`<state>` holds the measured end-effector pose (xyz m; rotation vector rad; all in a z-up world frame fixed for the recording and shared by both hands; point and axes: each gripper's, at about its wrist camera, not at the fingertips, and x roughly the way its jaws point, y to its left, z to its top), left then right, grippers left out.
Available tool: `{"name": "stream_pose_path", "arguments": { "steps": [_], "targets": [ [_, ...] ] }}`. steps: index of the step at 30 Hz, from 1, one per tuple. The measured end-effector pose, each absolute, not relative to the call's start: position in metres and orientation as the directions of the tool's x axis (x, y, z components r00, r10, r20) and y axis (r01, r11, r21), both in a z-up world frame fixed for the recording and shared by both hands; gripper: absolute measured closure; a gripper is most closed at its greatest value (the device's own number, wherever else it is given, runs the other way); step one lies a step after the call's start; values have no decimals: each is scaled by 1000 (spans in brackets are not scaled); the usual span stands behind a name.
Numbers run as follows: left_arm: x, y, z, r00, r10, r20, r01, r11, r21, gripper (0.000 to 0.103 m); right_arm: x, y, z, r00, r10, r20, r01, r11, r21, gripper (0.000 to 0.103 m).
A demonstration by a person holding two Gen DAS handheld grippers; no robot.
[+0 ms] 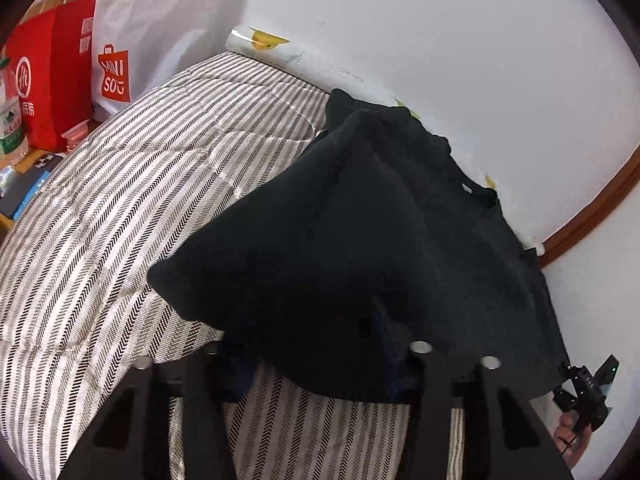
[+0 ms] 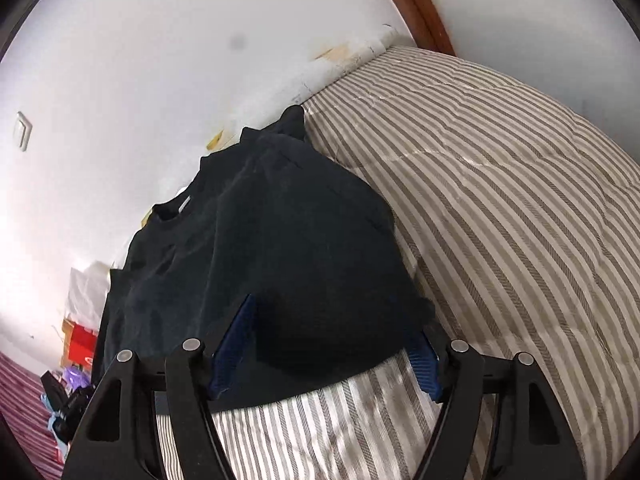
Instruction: Fold small clothes
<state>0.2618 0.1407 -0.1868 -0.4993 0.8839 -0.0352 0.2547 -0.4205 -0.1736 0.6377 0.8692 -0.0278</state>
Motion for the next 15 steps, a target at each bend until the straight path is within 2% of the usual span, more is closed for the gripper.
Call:
{"name": "stream_pose_path", "arguments": {
  "steps": [2,5,15],
  "targets": [
    [260,141,-183,647,-226,-729,-168,889,-425,79,260,-417,-174,648,218,-730,276,826,491,65],
    [253,144,-178,655,-227,-720,-155,893,-423,85,257,-414,-167,658,211,-723,245,848,470,74],
    [206,133,-162,659,-243,-712,-116,903,-414,86,217,-411,-142,666,219,-713,222,854,470,78]
  ]
}}
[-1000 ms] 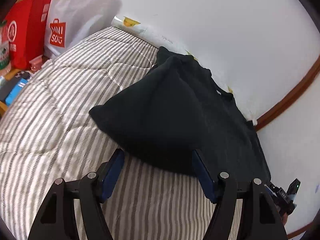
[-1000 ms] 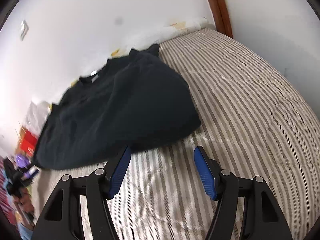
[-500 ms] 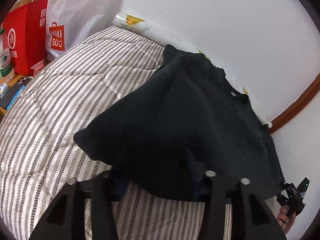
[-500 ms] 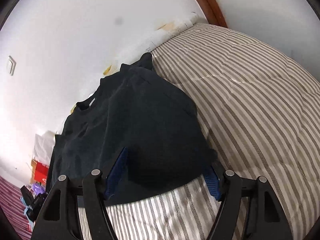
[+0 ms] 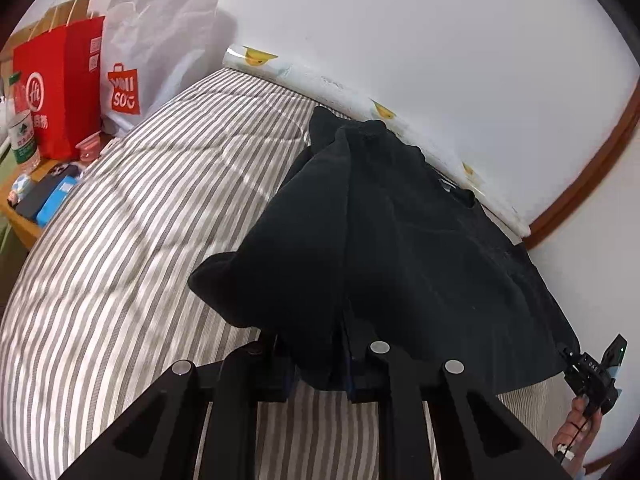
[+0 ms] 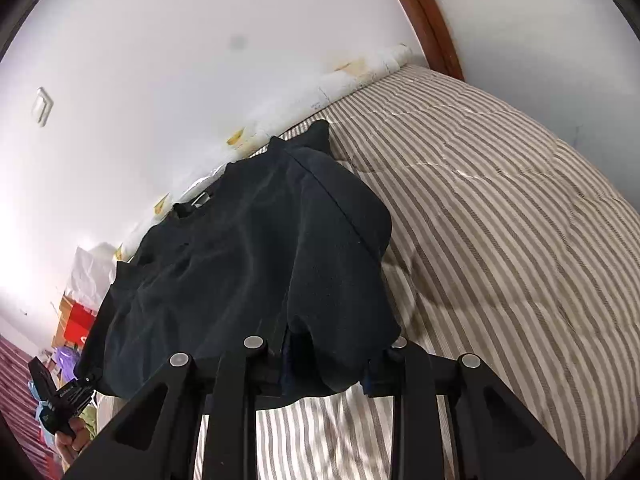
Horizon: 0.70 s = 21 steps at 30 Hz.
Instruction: Fold small clothes
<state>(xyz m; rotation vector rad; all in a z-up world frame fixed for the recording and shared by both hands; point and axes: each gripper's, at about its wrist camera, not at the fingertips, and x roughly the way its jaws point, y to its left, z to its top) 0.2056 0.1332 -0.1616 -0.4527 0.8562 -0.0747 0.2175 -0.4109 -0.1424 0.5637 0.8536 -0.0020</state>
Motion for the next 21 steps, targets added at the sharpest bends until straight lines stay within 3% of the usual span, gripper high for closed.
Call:
{"name": "stream_pose_path", "arguments": {
  "steps": [13,21],
  "targets": [
    [112,132,-169,648,-274,-710,-65,909,-411,85,134,-406,-137,648,217,-730,186,884,428,78],
    [82,147,-168,652,-264,-711,-88,905,-416,76,110,-403,-135,642,194,-742,180,902,392,78]
  ]
}}
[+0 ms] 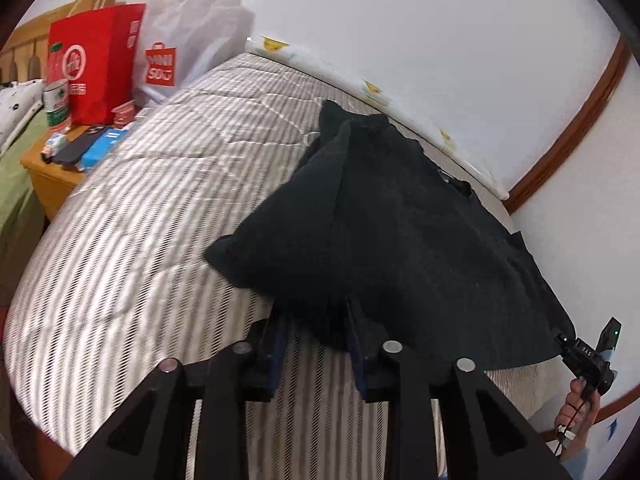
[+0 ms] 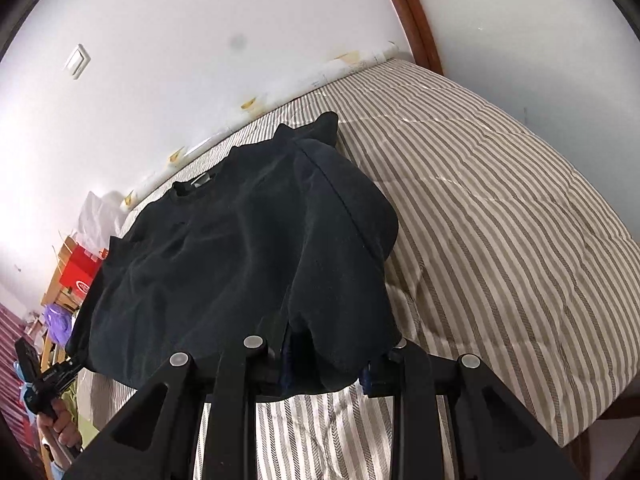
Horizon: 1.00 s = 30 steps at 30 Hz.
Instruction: Fold small clothes
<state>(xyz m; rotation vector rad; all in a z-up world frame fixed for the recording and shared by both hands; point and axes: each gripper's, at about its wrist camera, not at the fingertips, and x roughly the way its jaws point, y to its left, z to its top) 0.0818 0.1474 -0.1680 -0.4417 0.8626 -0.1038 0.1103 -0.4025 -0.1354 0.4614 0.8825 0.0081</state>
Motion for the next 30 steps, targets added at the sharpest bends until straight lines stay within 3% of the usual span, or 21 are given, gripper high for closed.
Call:
{"name": "stream_pose_path", "arguments": {
  "steps": [4,7,11,17,30],
  "targets": [
    [70,157,-161,673,-249,-696,-96,904,-417,71,107,-401,-138,638,163,-752,199,909,367,73],
    [66,159,-151,692,-235,-682,-88,911,-403,61,104,-404,-138,630,140,-764,226,908,352,64],
    [65,160,-136,713,-217,-667,-69,925,-374,60,93,-415,-129,629,117,-769,240,911,335,58],
    [89,153,-119,725,-223,-652,-25,937,-349,60,88,-426,-93,680,-18,-733,268,937,225,57],
    [182,111,-102,689,-230,-687,53,962,-269,60,185,-372,-53,701,10,-713,83,992,96,56]
  ]
}}
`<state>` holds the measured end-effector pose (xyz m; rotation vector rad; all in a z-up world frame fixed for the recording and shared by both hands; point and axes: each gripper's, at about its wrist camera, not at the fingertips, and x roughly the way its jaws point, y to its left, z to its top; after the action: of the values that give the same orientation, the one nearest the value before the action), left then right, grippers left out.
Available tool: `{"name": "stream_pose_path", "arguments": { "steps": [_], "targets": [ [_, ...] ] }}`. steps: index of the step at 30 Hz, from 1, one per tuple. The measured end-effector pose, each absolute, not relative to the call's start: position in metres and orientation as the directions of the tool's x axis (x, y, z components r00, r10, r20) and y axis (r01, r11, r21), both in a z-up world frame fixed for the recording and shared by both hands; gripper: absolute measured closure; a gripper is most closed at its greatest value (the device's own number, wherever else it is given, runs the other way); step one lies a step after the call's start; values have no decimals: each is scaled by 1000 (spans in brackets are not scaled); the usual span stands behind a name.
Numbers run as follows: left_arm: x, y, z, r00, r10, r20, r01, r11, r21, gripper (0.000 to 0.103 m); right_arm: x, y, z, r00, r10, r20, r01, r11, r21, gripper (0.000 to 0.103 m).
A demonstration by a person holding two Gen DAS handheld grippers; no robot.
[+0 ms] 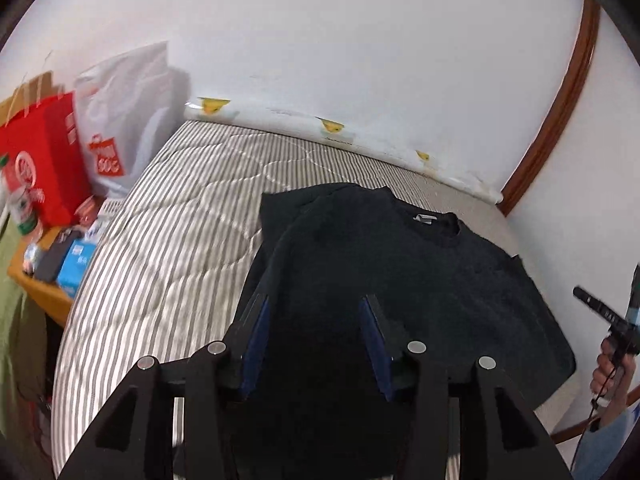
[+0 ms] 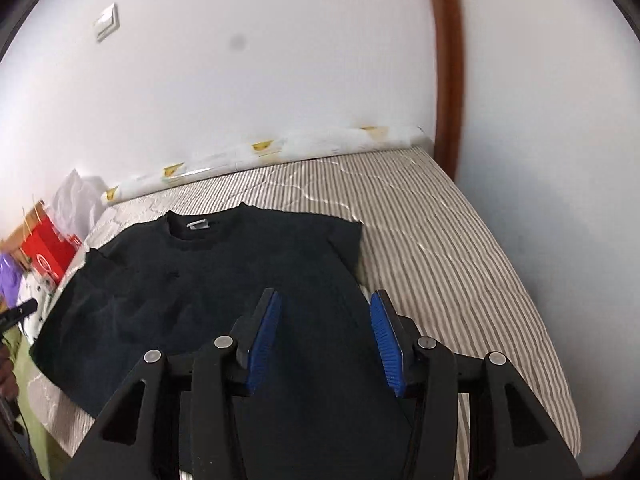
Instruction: Fold small clothes
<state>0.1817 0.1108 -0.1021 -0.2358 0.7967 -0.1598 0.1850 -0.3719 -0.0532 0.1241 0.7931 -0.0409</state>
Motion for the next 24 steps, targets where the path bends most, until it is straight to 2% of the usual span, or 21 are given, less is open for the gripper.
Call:
{"name": "stream_pose_path", "arguments": {
  "steps": [11,14,20,22,23,24],
  "targets": [
    [270,75,-111,610,-162,-775,114,987,-116,59,276,-356,-85,610,14,-792,-2,1000,16,55],
    [283,70,-116,600,-134,-789,129,989,-70,46,291,-354,-97,598,5,-801,-19,1000,-8,50],
    [307,68,-140,554,-93,-827,121,992,-30,46,320,-352,-126,551,-13,-834,-26,999,-32,48],
    [310,68,-148,548,-64,-834,112,994,-3,54,328,-350,-138,517,-23,-856,-35,998,-48,56],
    [310,67,-149,550,-55,-834,111,994,8,67,330,-350,-143,511,-46,-858,-27,997,-69,65],
    [309,67,-150,553,-46,-832,112,994,19,72,331,-349,-145,512,-48,-858,-28,997,-73,71]
  ]
}}
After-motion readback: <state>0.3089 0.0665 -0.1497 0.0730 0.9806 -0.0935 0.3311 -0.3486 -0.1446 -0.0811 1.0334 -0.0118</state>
